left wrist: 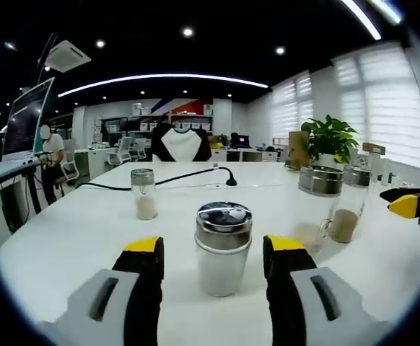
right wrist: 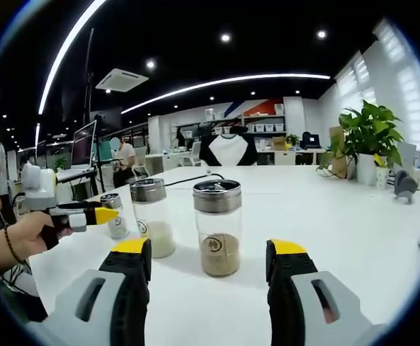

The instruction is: Rotate the seasoning bottle until the label or dispensing opening points toward the visible target arrow and the bottle remains upright within the marked orientation range

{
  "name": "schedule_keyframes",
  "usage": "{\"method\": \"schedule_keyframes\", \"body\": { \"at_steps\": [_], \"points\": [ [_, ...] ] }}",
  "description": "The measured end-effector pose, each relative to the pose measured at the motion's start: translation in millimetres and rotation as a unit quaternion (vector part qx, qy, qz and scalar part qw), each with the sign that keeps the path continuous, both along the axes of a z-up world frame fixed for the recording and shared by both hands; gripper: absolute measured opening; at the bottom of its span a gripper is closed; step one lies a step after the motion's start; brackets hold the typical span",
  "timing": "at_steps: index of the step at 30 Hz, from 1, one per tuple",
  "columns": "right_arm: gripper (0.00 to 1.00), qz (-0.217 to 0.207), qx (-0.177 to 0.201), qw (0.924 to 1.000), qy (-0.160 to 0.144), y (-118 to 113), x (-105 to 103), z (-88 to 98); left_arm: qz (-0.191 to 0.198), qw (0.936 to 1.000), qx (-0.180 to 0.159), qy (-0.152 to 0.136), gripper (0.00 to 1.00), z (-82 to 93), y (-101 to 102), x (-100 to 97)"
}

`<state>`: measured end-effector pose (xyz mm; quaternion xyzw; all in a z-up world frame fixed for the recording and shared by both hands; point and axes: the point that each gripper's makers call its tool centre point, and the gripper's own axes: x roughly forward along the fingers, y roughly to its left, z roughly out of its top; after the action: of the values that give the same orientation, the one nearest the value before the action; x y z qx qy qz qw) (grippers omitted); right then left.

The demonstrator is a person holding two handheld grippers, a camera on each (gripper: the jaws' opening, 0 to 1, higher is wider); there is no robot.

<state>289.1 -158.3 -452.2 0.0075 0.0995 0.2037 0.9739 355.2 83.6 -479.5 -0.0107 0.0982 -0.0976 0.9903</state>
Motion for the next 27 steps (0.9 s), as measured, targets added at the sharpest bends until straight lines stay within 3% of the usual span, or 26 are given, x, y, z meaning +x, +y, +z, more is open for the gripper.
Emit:
{"method": "schedule_keyframes", "body": {
  "at_steps": [9, 18, 27],
  "points": [
    [0.65, 0.0, 0.0, 1.0, 0.002, 1.4, -0.1, -0.6, -0.008, 0.9999, -0.005, -0.004, 0.58, 2.2, -10.9, 6.8],
    [0.65, 0.004, -0.002, 1.0, 0.003, 4.3, -0.3, -1.9, -0.013, 0.9997, 0.017, -0.012, 0.53, 0.9, -15.5, 10.6],
    [0.65, -0.005, -0.005, 1.0, -0.001, -0.6, 1.0, 0.5, -0.012, 0.9997, 0.021, 0.0, 0.48, -4.8, -15.5, 13.5]
  ]
}}
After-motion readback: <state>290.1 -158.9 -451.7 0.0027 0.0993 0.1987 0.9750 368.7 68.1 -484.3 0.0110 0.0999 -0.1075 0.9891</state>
